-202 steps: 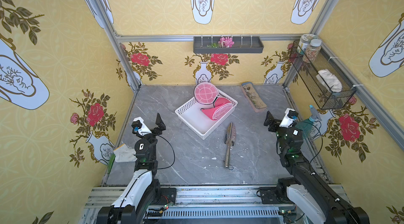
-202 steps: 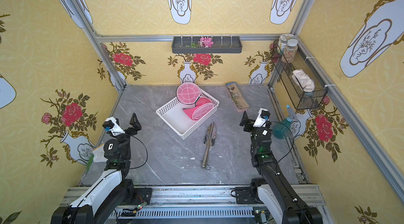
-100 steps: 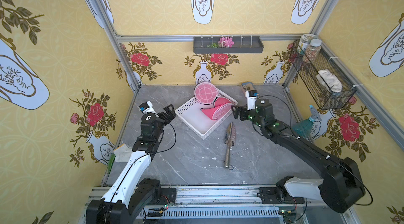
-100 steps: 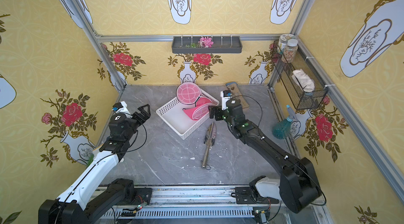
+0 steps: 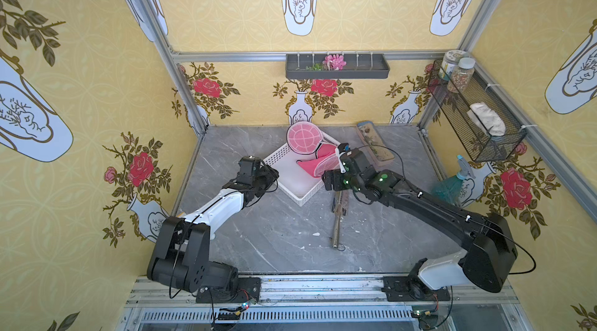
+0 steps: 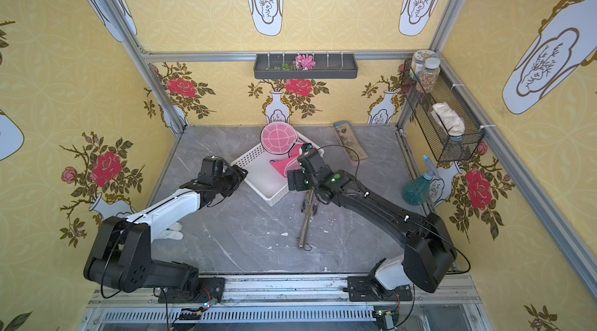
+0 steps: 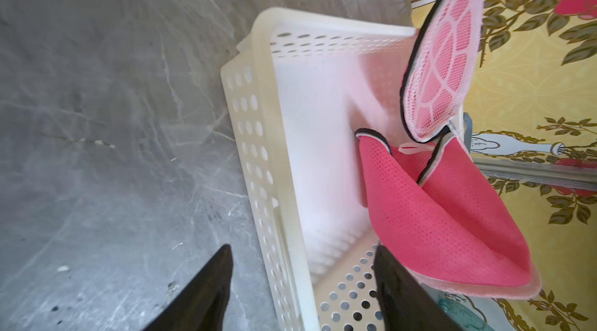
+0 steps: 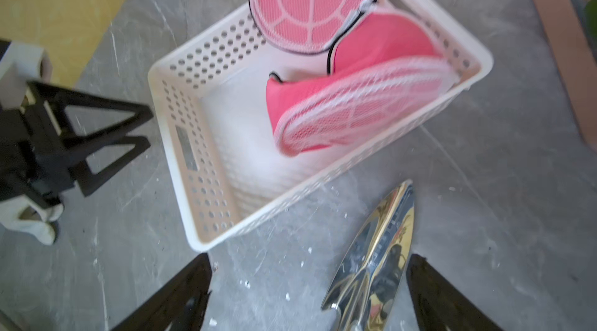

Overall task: Turn the laundry bag inside out
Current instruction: Adjust the bin at the center of the board, then adjust the distractor at the center of the board.

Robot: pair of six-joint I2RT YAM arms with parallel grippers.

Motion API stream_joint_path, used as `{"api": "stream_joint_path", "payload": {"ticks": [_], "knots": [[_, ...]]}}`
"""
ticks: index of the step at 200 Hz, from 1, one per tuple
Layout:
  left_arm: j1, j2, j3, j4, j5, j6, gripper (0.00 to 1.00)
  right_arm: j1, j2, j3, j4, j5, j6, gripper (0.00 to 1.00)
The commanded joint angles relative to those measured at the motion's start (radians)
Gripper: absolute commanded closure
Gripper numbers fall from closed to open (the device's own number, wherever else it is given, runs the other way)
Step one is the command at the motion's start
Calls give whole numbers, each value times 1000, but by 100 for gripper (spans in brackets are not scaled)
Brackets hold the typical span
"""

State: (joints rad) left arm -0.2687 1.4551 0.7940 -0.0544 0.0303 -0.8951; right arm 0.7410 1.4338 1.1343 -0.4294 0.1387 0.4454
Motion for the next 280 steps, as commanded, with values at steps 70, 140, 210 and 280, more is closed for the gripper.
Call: {"api": "stream_joint_path", "payload": {"ticks": [70, 140, 210, 280], "knots": [[21, 196, 127, 2, 13, 63, 74, 300, 121, -29, -444, 166, 432, 15], [71, 249, 192, -21, 2, 146, 83, 239, 283, -83, -333, 51, 419, 19], [75, 191, 233, -43, -18, 191, 60, 6, 239, -149, -342, 107, 293, 26], [76, 33, 232, -50, -75, 210, 52, 74, -22, -164, -104, 30, 87, 12]]}}
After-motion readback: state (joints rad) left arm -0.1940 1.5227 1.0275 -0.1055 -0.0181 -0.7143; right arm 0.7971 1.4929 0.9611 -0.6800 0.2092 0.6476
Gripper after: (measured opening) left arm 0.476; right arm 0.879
